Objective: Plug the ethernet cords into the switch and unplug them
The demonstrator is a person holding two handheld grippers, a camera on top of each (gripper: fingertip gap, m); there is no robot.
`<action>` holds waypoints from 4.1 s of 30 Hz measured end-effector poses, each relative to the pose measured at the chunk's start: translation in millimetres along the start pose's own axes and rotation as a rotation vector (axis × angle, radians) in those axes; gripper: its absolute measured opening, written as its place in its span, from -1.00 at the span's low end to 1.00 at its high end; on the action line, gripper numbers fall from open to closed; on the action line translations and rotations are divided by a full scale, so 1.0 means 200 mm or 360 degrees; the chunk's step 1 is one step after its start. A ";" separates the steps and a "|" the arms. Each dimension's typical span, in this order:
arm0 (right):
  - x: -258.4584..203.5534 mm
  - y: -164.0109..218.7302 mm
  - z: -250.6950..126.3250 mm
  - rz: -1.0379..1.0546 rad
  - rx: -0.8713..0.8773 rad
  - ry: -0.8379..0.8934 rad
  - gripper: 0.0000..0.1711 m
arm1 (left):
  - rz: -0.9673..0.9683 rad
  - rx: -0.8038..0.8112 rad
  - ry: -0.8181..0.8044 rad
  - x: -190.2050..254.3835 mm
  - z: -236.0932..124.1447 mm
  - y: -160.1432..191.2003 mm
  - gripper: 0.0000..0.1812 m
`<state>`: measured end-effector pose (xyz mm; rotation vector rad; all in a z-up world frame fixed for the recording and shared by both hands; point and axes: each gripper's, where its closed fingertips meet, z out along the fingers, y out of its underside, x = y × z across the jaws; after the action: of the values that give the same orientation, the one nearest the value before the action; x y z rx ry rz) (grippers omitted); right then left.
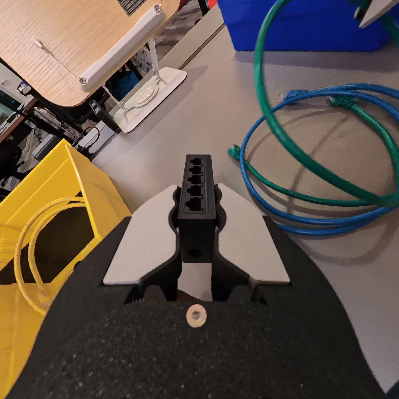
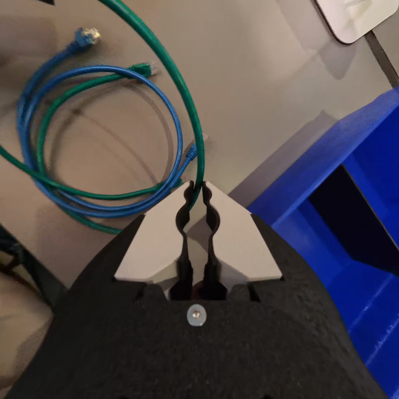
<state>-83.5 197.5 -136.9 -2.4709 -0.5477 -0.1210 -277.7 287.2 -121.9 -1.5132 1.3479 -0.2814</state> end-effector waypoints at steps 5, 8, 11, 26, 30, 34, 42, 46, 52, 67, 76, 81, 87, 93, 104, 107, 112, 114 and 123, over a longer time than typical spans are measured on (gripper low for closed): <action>0.01 0.00 0.08 0.0016 -0.0097 0.0170 -0.64 | -0.0012 -0.0031 -0.0019 -0.03 -0.01 0.04 -0.68; -0.06 -0.04 0.02 0.0236 0.0075 0.0052 -0.58 | -0.0026 -0.0049 -0.0020 -0.04 -0.01 0.07 -0.68; -0.31 -0.12 0.00 0.0397 0.0289 -0.0329 -0.48 | -0.0039 -0.0071 -0.0004 -0.04 0.01 0.09 -0.68; -0.85 -0.06 0.15 -0.0019 0.0420 -0.0552 -0.75 | 0.0017 -0.0083 0.0043 0.00 0.02 0.09 -0.68; -0.84 -0.07 0.16 -0.0051 0.0389 -0.0541 -0.86 | 0.0025 -0.0088 0.0049 0.01 0.02 0.09 -0.68; -0.82 -0.14 0.07 0.0061 0.0515 -0.0656 -0.87 | 0.0028 -0.0093 0.0046 0.01 0.02 0.10 -0.68; -0.49 -0.37 -0.29 0.0494 0.1138 -0.0630 -0.90 | 0.0014 -0.0109 0.0046 0.00 0.02 0.11 -0.68; -0.41 -0.26 -0.12 0.0588 0.0889 -0.0490 -0.89 | 0.0021 -0.0120 0.0047 0.00 0.02 0.11 -0.68; -0.49 -0.17 0.05 0.0597 0.0598 -0.0479 -0.70 | -0.0001 -0.0123 0.0038 -0.01 0.02 0.12 -0.68; -0.48 -0.18 0.17 0.0479 0.0470 -0.0181 -0.58 | -0.0014 -0.0101 0.0052 -0.01 0.02 0.12 -0.68; -0.55 -0.18 0.35 0.0319 0.0056 -0.0361 -0.80 | 0.0007 -0.0100 0.0084 0.02 0.02 0.11 -0.68; -0.52 -0.43 0.11 0.0140 0.0430 -0.0284 -0.93 | 0.0009 -0.0101 0.0077 0.02 0.02 0.11 -0.68; -0.34 -0.98 -0.79 0.0103 0.1248 -0.0369 -0.94 | -0.0023 -0.0087 0.0042 -0.02 0.01 0.10 -0.68; -0.24 -0.96 -0.84 0.0286 0.1263 -0.0738 -0.94 | -0.0039 -0.0067 0.0044 -0.02 -0.01 0.09 -0.68; 0.01 -0.99 -0.83 0.0535 0.1442 -0.0747 -0.95 | -0.0037 -0.0065 0.0058 -0.01 0.00 0.09 -0.68; 0.10 -0.82 -0.47 0.0555 0.1007 -0.0513 -0.94 | -0.0038 -0.0064 0.0052 -0.02 0.00 0.09 -0.68; 0.06 -0.78 -0.36 0.0704 0.0995 -0.0675 -0.94 | -0.0046 -0.0067 0.0045 -0.02 0.00 0.09 -0.68; 0.07 -0.78 -0.36 0.0736 0.1025 -0.0679 -0.94 | -0.0045 -0.0049 0.0048 -0.02 0.00 0.08 -0.69; -0.14 -0.62 -0.20 0.0514 0.0748 -0.0806 -0.94 | 0.0019 -0.0104 0.0089 0.04 0.03 0.11 -0.68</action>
<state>-157.4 255.0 -42.9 -2.0767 -0.3198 0.6984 -283.5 286.9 -145.4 -1.5607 1.4221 -0.2763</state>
